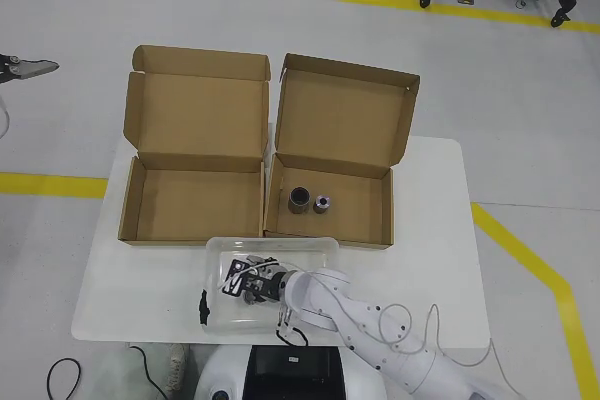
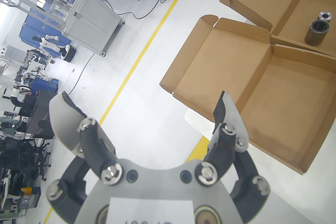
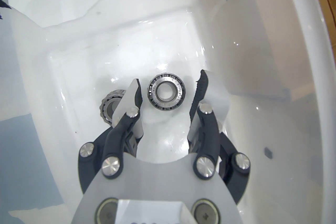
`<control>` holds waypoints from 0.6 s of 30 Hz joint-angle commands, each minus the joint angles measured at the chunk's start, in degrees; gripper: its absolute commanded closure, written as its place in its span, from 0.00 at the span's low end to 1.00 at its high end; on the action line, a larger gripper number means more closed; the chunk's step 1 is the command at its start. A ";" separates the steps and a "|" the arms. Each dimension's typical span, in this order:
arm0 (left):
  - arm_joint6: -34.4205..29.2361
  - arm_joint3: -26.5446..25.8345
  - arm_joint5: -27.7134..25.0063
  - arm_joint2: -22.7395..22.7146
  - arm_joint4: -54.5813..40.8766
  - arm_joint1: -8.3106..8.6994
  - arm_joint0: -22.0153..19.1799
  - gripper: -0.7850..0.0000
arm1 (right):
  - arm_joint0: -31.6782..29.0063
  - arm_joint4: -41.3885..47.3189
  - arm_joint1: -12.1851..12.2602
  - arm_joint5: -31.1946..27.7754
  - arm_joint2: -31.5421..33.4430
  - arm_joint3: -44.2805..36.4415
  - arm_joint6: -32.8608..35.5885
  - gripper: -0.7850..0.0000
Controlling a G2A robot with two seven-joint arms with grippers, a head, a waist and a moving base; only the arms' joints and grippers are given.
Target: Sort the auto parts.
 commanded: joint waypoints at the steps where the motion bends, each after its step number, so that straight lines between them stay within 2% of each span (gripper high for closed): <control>1: 0.00 0.00 0.00 0.00 0.00 0.00 0.00 0.00 | 0.06 0.02 -0.14 -0.03 -0.07 0.33 -0.02 0.53; 2: 0.00 0.00 0.00 0.00 0.00 0.00 0.00 0.00 | 0.09 0.03 -0.22 0.00 -0.12 0.48 0.00 0.60; 3: 0.00 0.00 0.00 0.00 0.00 0.00 0.00 0.00 | 0.13 0.05 -0.31 0.03 -0.16 0.60 0.05 0.81; 4: 0.00 0.00 0.00 0.00 0.00 0.00 0.00 0.00 | 0.17 0.05 -0.39 0.04 -0.20 0.72 0.17 0.93; 5: 0.00 0.00 0.00 0.00 0.00 0.00 0.00 0.00 | 0.22 0.00 -0.46 0.04 -0.24 0.79 0.24 1.00; 18: 0.00 0.00 0.00 0.00 0.00 0.00 0.00 0.00 | -1.21 -3.46 -0.36 2.03 0.86 -3.13 0.82 1.00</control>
